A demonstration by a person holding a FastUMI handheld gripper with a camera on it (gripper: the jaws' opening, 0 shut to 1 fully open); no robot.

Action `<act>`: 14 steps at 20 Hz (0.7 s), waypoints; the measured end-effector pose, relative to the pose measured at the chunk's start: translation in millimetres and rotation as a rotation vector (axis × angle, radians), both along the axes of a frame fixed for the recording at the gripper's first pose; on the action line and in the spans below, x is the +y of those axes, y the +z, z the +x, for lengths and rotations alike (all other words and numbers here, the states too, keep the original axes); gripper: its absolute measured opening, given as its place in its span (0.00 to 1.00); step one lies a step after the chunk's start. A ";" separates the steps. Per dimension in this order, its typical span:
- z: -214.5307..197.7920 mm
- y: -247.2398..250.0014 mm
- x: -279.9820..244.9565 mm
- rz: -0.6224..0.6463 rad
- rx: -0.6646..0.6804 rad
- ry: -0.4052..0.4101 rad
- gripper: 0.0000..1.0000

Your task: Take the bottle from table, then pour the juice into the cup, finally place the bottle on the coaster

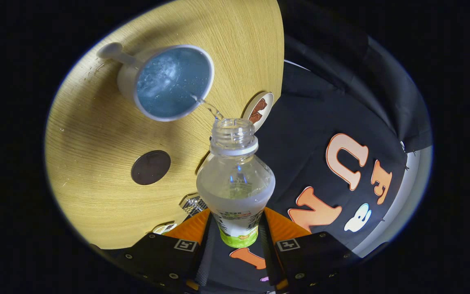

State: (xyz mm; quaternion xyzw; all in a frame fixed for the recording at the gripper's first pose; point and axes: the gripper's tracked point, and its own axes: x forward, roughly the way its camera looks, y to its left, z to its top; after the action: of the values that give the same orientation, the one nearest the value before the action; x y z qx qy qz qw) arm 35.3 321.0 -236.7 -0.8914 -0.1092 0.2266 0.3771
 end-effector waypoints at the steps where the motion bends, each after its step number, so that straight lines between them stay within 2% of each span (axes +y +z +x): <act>1: -0.1 1.1 0.5 -0.002 -0.001 0.001 0.56; 14: -2.2 9.5 4.2 -0.038 -0.025 0.017 0.56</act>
State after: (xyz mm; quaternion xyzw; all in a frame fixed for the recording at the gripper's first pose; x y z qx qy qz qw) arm 33.1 325.1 -227.2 -0.9002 -0.1172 0.2205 0.3567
